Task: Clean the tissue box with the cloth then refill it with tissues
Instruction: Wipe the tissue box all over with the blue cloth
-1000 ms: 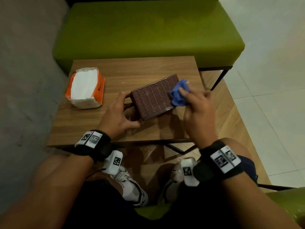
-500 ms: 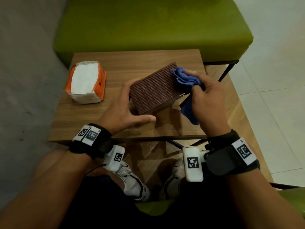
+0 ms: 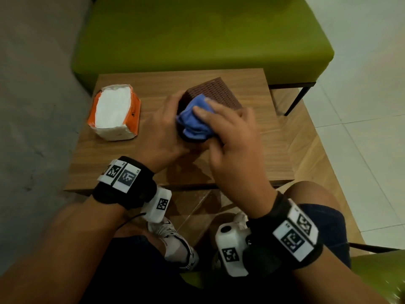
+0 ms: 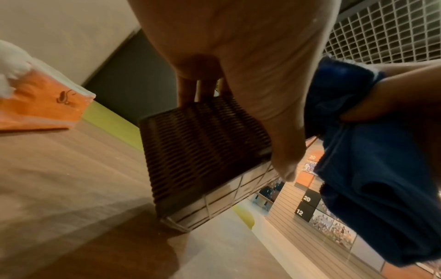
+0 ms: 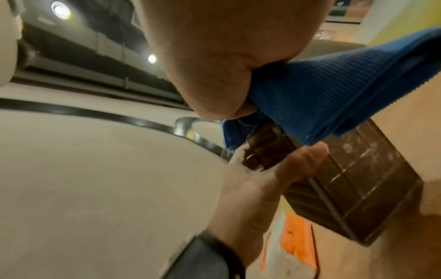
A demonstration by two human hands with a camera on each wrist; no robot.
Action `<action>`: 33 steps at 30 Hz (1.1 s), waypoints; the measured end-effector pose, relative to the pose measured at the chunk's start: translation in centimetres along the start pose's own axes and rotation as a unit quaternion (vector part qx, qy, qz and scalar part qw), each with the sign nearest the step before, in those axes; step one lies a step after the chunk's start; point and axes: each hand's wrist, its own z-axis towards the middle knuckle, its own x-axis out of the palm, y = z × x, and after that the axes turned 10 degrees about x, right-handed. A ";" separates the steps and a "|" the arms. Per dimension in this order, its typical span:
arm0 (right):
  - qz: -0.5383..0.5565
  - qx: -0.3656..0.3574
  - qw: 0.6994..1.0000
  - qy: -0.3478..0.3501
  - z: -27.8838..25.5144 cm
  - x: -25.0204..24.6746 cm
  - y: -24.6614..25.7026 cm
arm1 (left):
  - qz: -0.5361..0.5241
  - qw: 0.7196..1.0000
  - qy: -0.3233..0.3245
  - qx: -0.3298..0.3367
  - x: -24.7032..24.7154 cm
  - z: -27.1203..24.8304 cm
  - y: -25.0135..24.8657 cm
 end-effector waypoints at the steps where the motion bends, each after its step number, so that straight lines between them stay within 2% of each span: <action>1: -0.013 -0.019 1.000 0.008 -0.2 0.4 0.2 | -0.026 1.000 -0.012 -0.001 0.0 -0.3 0.2; 6: -0.102 -0.108 0.987 0.062 -1.6 2.1 -0.4 | -0.018 0.999 -0.039 -0.027 1.3 -1.7 2.3; 8: -0.134 -0.131 0.979 0.077 -1.7 1.8 -1.3 | -0.055 0.998 -0.031 -0.031 1.5 -1.9 2.5; 10: -0.149 -0.119 0.980 0.057 -1.2 0.7 -2.8 | -0.079 0.996 -0.011 -0.029 1.4 -1.9 2.7; 13: -0.148 -0.047 0.988 0.006 -1.0 0.0 -2.8 | -0.089 0.995 0.002 -0.038 1.4 -1.7 2.9; 14: -0.155 -0.052 0.986 0.013 -1.6 0.6 -2.1 | -0.088 0.995 0.001 -0.040 1.4 -1.5 2.8; 16: -0.166 -0.107 0.978 0.069 -3.4 2.5 -0.9 | -0.076 0.996 -0.003 -0.048 1.3 -1.3 3.0; 18: -0.147 -0.134 0.974 0.111 -4.3 3.2 -1.2 | -0.091 0.993 0.004 -0.077 1.1 -1.1 3.0; 22: -0.029 -0.135 0.987 0.084 -4.5 1.6 -2.0 | -0.108 0.993 0.013 -0.050 1.0 -1.5 2.7; 24: 0.015 -0.135 0.985 0.107 -5.0 0.9 -1.4 | -0.120 0.992 0.004 -0.043 1.0 -1.6 2.3; 27: 0.073 -0.082 0.985 0.133 -5.5 -0.3 -1.7 | -0.119 0.992 0.016 -0.043 0.9 -1.7 2.3; 29: 0.118 0.006 0.991 0.064 -5.4 -1.7 -2.5 | -0.116 0.992 0.032 -0.046 0.9 -1.7 2.7; 31: 0.144 0.091 0.984 -0.058 -4.4 -3.1 -3.7 | -0.105 0.992 0.042 -0.050 0.8 -1.6 2.7; 33: 0.115 0.134 0.975 -0.133 -2.6 -3.6 -5.2 | -0.092 0.993 0.048 -0.048 0.7 -1.6 2.7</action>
